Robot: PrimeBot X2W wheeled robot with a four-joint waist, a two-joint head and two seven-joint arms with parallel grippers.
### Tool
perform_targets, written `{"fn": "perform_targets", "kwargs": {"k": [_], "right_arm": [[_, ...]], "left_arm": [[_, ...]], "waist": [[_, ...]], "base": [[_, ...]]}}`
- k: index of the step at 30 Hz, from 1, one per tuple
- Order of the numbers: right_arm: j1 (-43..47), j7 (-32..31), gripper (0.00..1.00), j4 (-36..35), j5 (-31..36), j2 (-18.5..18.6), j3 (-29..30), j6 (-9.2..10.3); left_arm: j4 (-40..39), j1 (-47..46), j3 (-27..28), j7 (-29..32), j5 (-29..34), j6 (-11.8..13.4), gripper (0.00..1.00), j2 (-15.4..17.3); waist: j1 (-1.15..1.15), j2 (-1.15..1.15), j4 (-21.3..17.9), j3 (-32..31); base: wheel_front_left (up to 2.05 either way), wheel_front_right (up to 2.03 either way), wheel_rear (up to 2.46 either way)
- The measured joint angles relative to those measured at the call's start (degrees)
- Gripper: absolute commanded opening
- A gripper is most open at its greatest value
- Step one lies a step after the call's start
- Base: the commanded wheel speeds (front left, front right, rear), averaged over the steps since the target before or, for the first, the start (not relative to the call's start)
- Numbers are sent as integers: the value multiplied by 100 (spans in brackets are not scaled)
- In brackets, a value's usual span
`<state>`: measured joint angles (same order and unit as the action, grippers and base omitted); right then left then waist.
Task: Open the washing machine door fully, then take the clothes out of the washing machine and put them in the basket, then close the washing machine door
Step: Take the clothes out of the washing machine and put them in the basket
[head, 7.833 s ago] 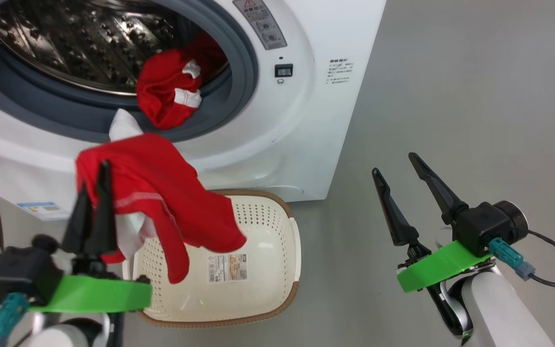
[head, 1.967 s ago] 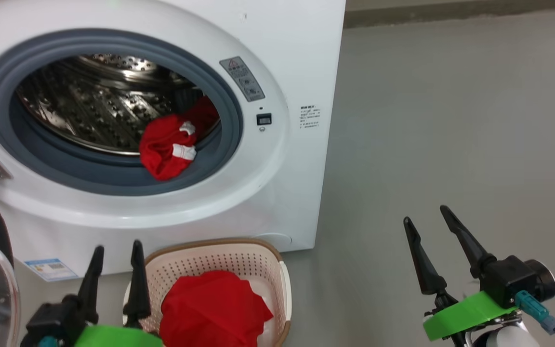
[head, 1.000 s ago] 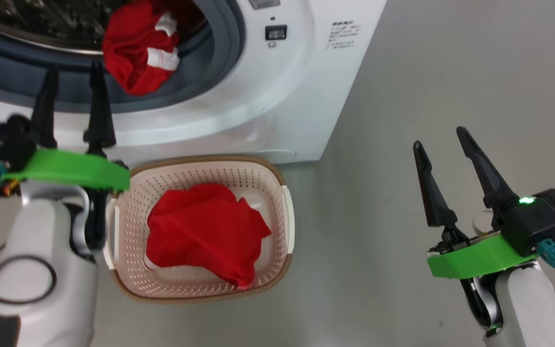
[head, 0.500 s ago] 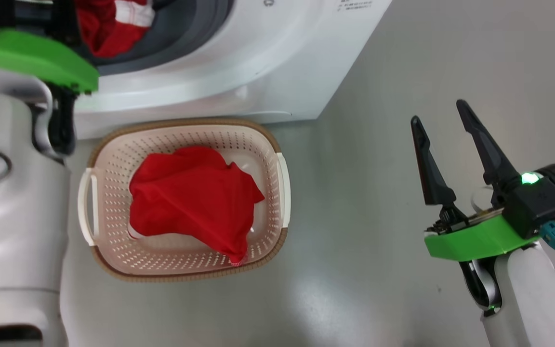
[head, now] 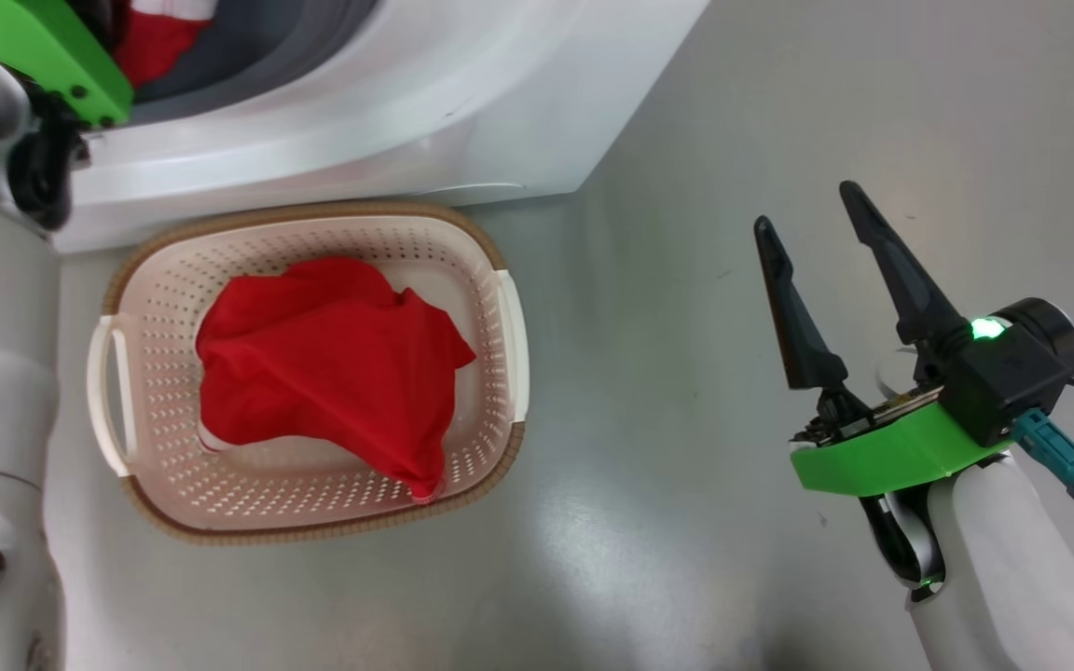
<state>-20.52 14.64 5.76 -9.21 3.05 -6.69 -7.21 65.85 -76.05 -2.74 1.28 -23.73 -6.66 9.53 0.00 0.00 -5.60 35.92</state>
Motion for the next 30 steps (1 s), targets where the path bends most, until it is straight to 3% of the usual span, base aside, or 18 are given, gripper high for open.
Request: {"fn": "perform_targets", "kwargs": {"k": [14, 15, 17, 22, 30], "right_arm": [[-123, 0, 100, 31, -182, 0, -144, 0], [-123, 0, 100, 27, -187, 0, -144, 0], [-123, 0, 100, 23, -189, 0, -144, 0], [-123, 0, 100, 21, -210, 0, -145, 0], [-123, 0, 100, 37, -221, 0, -137, 0]], "left_arm": [[609, -298, -71, 736, -190, 22, 100, 100], [617, -307, -108, 738, -175, 66, 96, 108], [633, -308, -152, 754, -137, 110, 0, 113], [659, -310, -287, 678, -87, 110, 0, 116], [500, -221, -401, -176, -87, 10, 0, 35]], "waist": [[0, 0, -230, 62], [0, 0, -236, 67], [0, 0, -241, 75], [0, 0, -226, 74], [0, 0, -141, 5]], "base": [[0, 0, 0], [0, 0, 0], [0, 0, 0], [0, 0, 0], [0, 0, 0]]}}
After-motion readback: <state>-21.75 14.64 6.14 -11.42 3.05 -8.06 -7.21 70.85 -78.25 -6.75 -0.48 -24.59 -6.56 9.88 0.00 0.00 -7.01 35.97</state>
